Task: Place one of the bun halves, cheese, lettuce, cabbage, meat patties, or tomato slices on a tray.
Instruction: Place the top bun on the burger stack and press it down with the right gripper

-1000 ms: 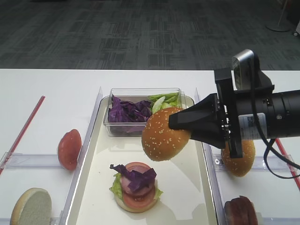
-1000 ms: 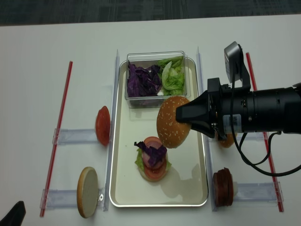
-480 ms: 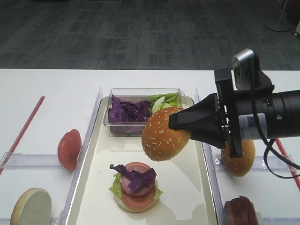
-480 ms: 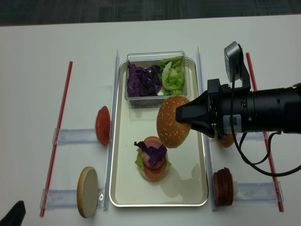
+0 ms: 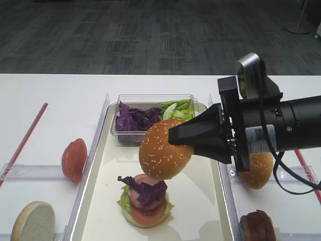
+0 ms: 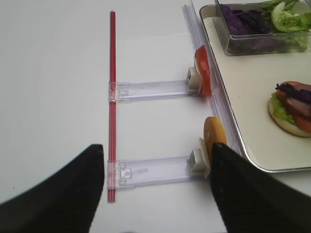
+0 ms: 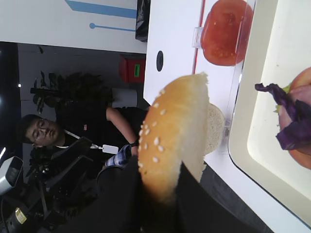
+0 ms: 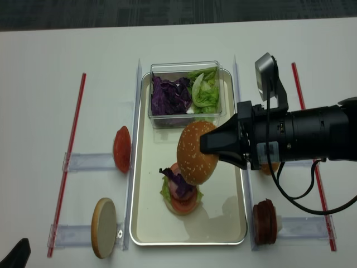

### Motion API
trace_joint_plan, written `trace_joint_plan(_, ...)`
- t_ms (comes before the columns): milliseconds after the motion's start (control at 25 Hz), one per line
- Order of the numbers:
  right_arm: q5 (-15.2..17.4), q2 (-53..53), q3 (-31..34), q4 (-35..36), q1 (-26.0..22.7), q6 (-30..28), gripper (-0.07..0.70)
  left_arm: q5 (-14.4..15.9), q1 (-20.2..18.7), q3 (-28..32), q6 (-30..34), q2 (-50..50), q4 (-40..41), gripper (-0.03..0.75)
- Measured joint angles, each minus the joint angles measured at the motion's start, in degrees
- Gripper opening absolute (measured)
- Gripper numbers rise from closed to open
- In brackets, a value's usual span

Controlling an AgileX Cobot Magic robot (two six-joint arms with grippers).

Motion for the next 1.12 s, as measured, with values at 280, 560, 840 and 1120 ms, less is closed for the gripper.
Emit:
trace_joint_plan(280, 0.0, 1.45, 0.0, 0.92, 0.01, -0.14, 0.169, 0.0, 0.0, 0.0, 0.0, 0.0, 0.0, 0.446)
trace_joint_plan(560, -0.11, 4.84, 0.0, 2.49, 0.01, -2.16, 0.169, 0.0, 0.0, 0.0, 0.0, 0.0, 0.0, 0.445)
trace_joint_plan(840, -0.21, 5.98, -1.09, 2.99, 0.01, -2.75, 0.169, 0.0, 0.0, 0.0, 0.0, 0.0, 0.0, 0.445)
trace_joint_plan(1120, -0.21, 5.98, -2.8, 3.12, 0.01, -2.75, 0.169, 0.0, 0.0, 0.0, 0.0, 0.0, 0.0, 0.445)
